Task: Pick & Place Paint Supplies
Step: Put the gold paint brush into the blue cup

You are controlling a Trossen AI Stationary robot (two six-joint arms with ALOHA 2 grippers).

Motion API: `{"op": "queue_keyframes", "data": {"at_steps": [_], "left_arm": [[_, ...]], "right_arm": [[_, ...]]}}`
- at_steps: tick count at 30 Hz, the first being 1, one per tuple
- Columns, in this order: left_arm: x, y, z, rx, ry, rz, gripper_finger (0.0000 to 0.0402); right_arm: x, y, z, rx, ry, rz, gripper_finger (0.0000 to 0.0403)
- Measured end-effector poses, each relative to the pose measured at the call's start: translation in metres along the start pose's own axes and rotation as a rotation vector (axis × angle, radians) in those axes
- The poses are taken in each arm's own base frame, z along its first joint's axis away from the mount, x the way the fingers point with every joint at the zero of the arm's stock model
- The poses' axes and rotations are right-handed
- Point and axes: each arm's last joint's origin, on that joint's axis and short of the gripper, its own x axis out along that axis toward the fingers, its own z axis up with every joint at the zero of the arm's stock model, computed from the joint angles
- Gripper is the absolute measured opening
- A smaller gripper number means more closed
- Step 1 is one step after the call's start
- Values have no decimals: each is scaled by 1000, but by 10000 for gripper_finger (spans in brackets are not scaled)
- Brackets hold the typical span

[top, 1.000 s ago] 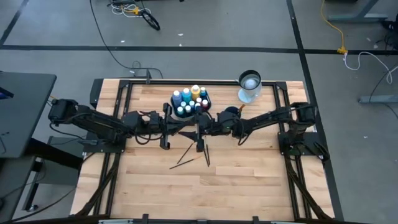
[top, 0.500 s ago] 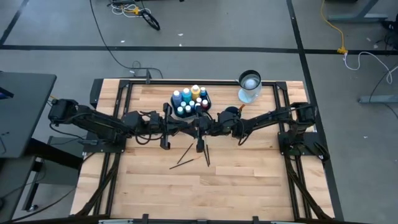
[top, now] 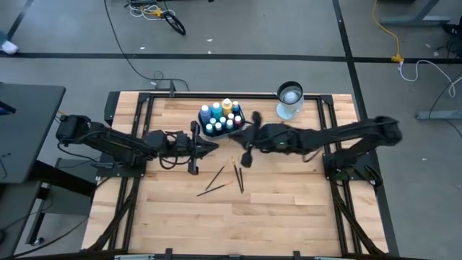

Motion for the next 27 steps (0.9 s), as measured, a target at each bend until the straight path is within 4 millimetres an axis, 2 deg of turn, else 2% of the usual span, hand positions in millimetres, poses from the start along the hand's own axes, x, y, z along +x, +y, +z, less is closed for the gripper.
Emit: {"op": "queue_keyframes", "data": {"at_steps": [5, 9, 12, 15, 19, 27], "left_arm": [[0, 0, -8, 11, 80, -1, 27], [-1, 0, -10, 14, 103, -2, 27], [-1, 0, -10, 14, 102, -2, 26], [-1, 0, -10, 14, 102, -2, 23], [-1, 0, -10, 14, 108, -2, 18], [-1, 0, -11, 15, 112, -2, 17]], "right_arm": [[-46, -7, 22, -39, 79, -202, 11], [-70, -14, 23, -8, 155, -353, 11], [-75, -16, 12, -3, 246, -454, 11], [-71, -15, 0, 0, 281, -481, 11], [-69, -16, -26, -6, 308, -494, 11], [-69, -31, -90, 2, 339, -559, 15]]}}
